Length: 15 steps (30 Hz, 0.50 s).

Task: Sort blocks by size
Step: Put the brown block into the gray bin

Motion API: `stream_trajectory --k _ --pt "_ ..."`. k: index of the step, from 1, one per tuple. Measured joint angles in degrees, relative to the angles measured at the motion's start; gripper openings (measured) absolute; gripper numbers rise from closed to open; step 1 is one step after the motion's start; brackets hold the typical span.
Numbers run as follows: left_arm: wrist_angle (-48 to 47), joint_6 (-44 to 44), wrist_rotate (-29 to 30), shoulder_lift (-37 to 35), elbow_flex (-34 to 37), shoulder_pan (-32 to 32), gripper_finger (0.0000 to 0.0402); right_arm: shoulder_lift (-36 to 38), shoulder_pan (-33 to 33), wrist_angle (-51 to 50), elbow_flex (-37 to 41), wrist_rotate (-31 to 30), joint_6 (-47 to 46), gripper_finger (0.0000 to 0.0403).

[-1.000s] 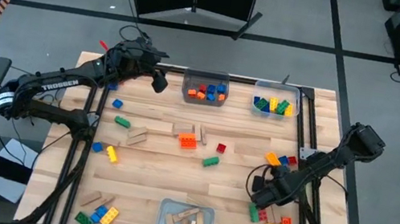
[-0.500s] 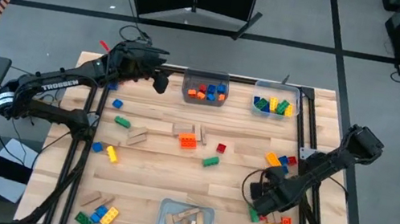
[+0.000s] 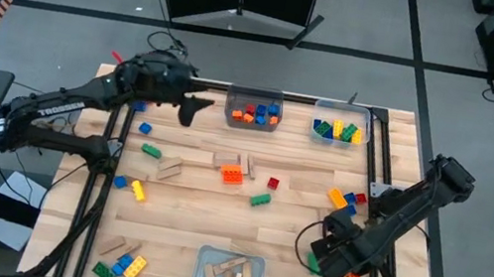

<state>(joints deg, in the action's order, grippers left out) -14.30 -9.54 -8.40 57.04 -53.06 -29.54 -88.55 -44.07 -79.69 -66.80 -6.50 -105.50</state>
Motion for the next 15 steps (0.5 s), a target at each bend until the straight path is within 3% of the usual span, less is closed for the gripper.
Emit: stream_trajectory --k 9,15 --pt "-11.36 4.72 -0.26 -8.76 0.00 8.48 0.0264 -1.28 3.59 0.68 -10.82 -1.88 -0.81 0.0120" --pt "-19.00 4.74 -0.24 -14.51 0.00 17.51 0.0264 -10.50 8.18 3.19 -23.84 -5.31 -0.48 0.0120"
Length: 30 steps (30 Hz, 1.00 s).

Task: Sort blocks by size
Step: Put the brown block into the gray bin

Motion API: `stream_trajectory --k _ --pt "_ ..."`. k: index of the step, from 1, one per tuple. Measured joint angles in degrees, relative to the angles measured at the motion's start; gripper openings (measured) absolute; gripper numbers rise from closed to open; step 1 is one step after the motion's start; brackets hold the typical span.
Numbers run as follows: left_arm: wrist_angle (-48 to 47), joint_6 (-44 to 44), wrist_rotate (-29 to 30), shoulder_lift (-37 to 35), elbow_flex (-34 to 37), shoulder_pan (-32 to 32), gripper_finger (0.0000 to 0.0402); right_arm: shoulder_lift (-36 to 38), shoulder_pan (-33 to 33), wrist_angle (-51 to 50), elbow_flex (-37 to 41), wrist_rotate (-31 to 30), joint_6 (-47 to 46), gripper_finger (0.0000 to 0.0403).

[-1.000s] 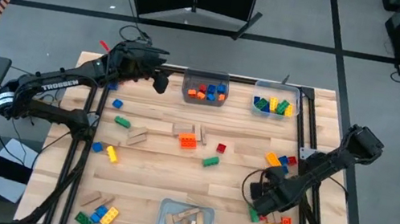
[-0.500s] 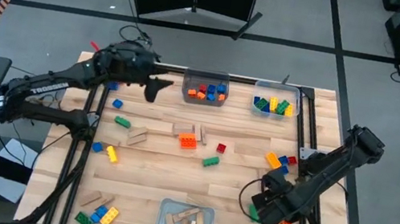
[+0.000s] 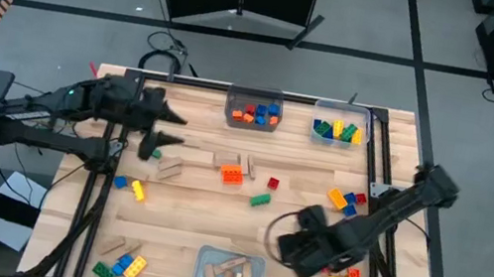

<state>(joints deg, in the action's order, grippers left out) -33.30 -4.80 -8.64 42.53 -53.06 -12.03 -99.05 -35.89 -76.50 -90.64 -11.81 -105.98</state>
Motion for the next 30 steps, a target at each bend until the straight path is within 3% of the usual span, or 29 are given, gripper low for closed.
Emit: stream_trajectory --k 8,14,21,30 --pt "-1.95 -2.78 2.17 -8.31 2.32 8.55 0.0264 -19.78 3.02 1.01 -25.01 -1.28 0.87 0.0120" --pt "-1.80 -6.93 3.02 -14.75 9.84 10.05 0.0264 -30.00 2.61 6.36 -36.62 -2.03 -2.15 0.0120" --pt "-1.34 -10.86 2.73 -20.90 15.88 10.34 0.0264 -37.63 2.15 14.08 -41.89 3.03 -3.26 0.0120" --pt "-1.25 -11.40 2.51 -23.87 16.00 10.34 0.0264 -38.70 1.34 11.58 -42.06 5.50 -6.47 0.0135"
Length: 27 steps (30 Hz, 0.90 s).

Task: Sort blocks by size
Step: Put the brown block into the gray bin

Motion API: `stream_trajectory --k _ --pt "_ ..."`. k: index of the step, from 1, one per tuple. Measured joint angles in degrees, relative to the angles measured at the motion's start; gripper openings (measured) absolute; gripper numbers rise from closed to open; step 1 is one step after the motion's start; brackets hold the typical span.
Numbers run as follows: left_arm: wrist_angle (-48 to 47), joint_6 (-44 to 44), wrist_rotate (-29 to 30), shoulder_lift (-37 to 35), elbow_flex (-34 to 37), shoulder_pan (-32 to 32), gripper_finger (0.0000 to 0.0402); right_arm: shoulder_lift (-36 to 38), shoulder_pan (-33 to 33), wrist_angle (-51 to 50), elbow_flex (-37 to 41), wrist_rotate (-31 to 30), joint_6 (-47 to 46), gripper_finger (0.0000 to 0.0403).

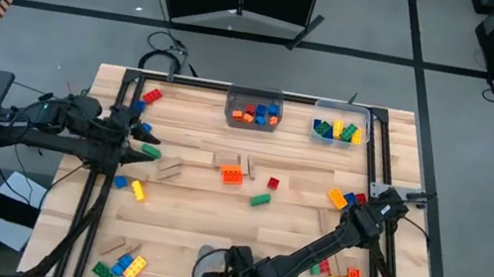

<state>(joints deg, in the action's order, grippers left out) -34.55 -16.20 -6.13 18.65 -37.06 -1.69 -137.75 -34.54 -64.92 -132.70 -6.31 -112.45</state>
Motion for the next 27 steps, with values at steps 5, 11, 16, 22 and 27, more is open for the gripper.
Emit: stream_trajectory --k 5,11,16,22,27 --pt "-0.11 -0.32 0.02 0.02 0.00 0.00 0.0264 0.02 0.28 -1.09 0.00 -0.02 2.54 0.0165" --pt "1.20 -0.56 0.02 0.02 0.00 0.00 0.0264 0.02 0.86 -2.41 0.00 -0.02 6.82 0.0179" --pt "4.47 -0.52 0.24 0.02 0.00 0.00 0.0264 1.07 1.31 -5.45 0.00 -0.31 11.35 0.0179" --pt "5.82 -2.01 5.68 1.05 0.00 -0.02 0.0263 5.52 1.44 -15.21 0.00 -6.59 17.34 0.0172" --pt "3.39 -1.14 6.21 5.27 0.00 0.00 0.0253 9.51 1.63 -25.05 0.04 -9.59 23.47 0.0157"
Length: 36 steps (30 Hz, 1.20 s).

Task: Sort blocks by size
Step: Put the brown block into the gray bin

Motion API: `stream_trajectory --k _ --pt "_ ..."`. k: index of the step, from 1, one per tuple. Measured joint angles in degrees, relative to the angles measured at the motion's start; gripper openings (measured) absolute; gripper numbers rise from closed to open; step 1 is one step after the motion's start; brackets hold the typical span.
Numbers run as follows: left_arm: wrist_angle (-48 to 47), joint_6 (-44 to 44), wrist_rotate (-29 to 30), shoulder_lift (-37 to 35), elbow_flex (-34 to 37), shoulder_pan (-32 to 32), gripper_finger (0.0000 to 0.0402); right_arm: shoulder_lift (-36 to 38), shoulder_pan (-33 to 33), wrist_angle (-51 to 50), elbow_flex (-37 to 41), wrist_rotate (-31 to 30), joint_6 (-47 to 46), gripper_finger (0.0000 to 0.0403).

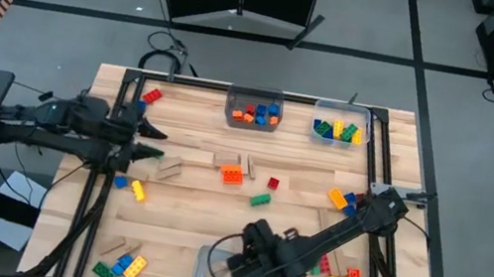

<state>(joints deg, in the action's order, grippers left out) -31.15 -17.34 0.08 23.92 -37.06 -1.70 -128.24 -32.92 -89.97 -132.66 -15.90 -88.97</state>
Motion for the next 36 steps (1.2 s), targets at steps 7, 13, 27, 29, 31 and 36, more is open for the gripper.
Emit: stream_trajectory --k 7,13,27,29,31,36 --pt "-0.63 0.87 2.87 8.07 -3.03 0.34 0.0250 10.57 2.82 0.43 13.69 -4.16 9.09 0.0156" --pt "-1.23 2.33 8.26 14.07 -7.78 2.24 0.0250 25.76 7.37 18.39 39.28 -3.64 16.49 0.0156" --pt "-19.98 -12.88 18.75 25.00 -13.84 8.81 0.0250 55.90 16.87 45.41 82.73 -0.34 24.17 0.0155" --pt "-22.99 -17.48 18.75 26.43 -13.84 10.00 0.0250 58.66 18.57 47.99 86.21 -0.03 25.31 0.0155" --pt "-25.32 -22.71 18.75 27.91 -13.84 11.29 0.0250 60.98 20.20 50.44 89.03 0.56 26.53 0.0156" --pt "-28.91 -31.69 17.69 30.91 -13.84 16.11 0.0250 64.56 23.70 55.04 93.40 2.83 30.87 0.0156"
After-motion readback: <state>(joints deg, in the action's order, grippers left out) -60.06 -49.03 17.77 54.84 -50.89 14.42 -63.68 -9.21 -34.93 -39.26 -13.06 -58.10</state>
